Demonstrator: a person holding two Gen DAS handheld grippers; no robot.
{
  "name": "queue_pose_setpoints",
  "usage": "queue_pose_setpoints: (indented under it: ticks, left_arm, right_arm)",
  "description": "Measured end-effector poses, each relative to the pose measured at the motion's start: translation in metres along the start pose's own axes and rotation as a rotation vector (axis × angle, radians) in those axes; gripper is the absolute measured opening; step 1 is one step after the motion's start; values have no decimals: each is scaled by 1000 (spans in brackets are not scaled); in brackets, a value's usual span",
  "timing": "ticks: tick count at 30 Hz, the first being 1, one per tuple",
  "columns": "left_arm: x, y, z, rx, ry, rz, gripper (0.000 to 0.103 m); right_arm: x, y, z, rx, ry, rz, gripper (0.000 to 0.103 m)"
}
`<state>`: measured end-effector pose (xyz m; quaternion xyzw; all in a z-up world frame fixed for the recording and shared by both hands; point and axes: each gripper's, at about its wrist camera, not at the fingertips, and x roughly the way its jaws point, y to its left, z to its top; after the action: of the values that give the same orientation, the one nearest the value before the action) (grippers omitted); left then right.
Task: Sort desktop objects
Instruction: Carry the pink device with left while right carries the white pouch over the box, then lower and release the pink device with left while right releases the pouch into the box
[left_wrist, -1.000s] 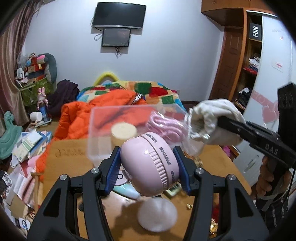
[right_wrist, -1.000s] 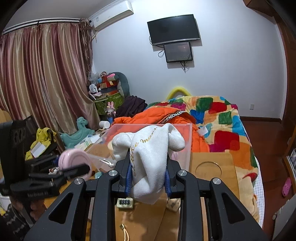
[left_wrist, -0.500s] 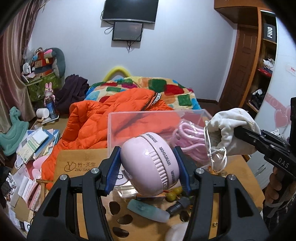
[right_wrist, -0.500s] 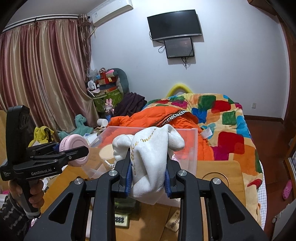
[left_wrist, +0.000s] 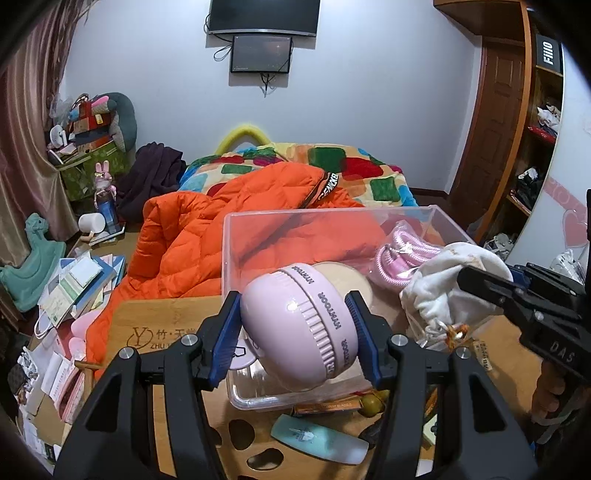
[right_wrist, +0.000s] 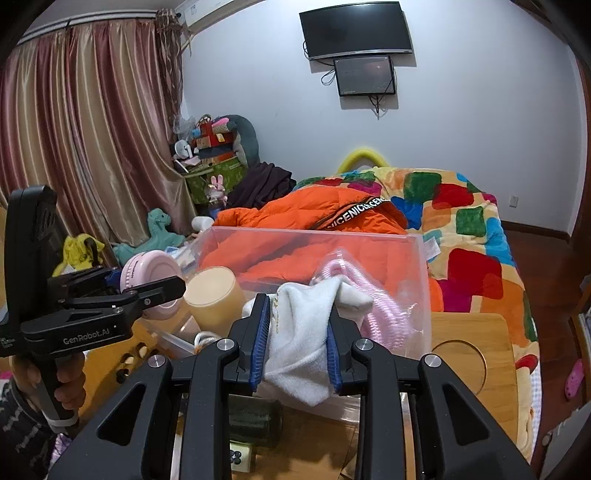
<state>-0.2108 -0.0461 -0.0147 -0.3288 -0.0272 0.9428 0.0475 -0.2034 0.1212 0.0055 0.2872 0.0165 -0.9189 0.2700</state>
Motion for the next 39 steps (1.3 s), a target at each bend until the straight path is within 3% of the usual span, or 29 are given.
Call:
queue_pose_setpoints:
  ticks: [9,13,21,28,32,39]
  left_arm:
    - [3,-8,-4,39,-2,35,57]
    - [3,-11,-7,53,8,33,61]
    - [-3,-18,-12,70,13,40,62]
    - [-26,-28,-17,109,-24,57,78]
    - [-45,-37,-21,138,-57,76,91]
    - [-75,-48,-32,166,-98,90,95]
  right_arm:
    - [9,16,-7,-77,33,-42,25]
    - [6,21,-8,-101,26,-53,38]
    - [-10,34,-9,-161,-9,-95,54]
    - [-33,35,-13,-154,-48,-122,72]
    - [-49,37,-18,-149,-58,-133,76]
    - [-87,40,-33,-127,-81,-139,81]
